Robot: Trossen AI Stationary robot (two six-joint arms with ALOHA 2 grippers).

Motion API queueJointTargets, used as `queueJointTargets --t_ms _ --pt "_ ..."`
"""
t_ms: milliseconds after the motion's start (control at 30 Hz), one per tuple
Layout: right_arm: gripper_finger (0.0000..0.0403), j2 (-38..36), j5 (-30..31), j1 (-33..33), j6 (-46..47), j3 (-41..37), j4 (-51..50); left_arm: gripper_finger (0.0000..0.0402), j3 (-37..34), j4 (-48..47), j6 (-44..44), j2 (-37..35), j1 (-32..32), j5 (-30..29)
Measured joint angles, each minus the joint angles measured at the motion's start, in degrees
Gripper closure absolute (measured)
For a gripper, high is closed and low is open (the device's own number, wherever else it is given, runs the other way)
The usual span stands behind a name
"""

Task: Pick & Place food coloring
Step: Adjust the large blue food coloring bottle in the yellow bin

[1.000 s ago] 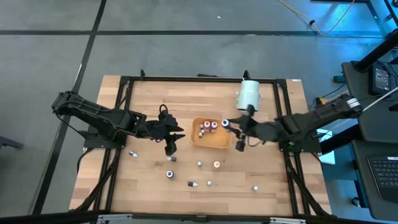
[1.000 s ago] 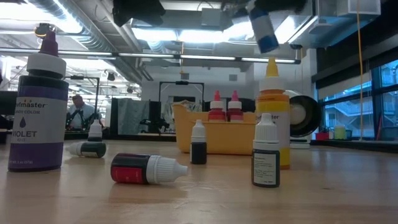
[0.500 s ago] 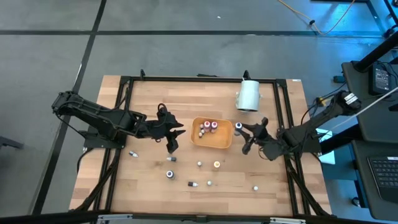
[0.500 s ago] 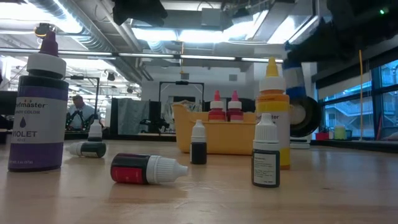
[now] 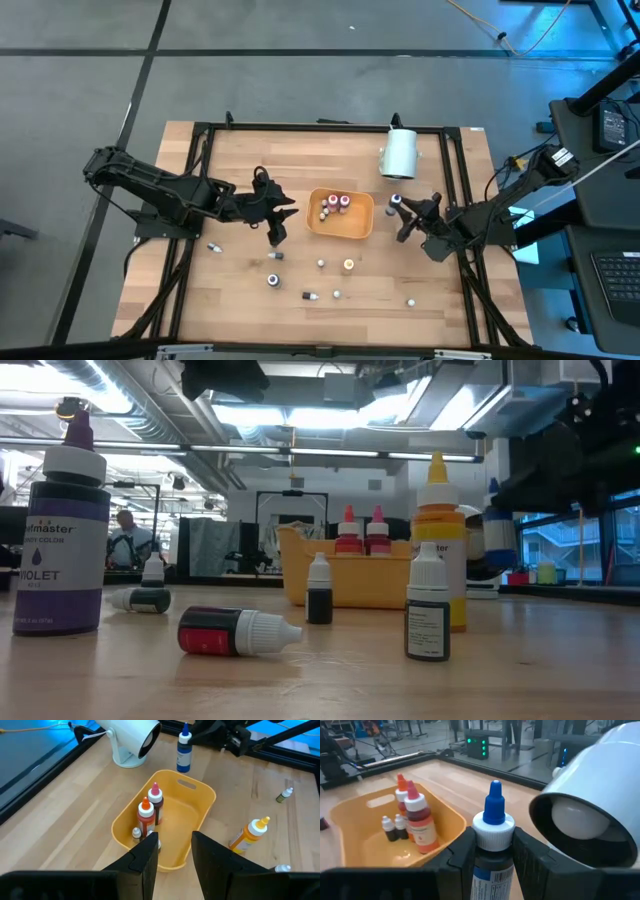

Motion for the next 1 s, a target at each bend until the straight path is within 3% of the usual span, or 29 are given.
queueJointTargets --t_ms 700,1000 --pt "0.0285 2.1 1.8 0.0 0.0 -6.7 2.4 0.0288 0.0 0.0 0.0 0.0 0.0 0.9" --pt "0.0277 2.0 -5.4 0.0 -0.2 -6.7 2.6 0.0288 0.0 0.0 0.0 0.0 0.0 0.9"
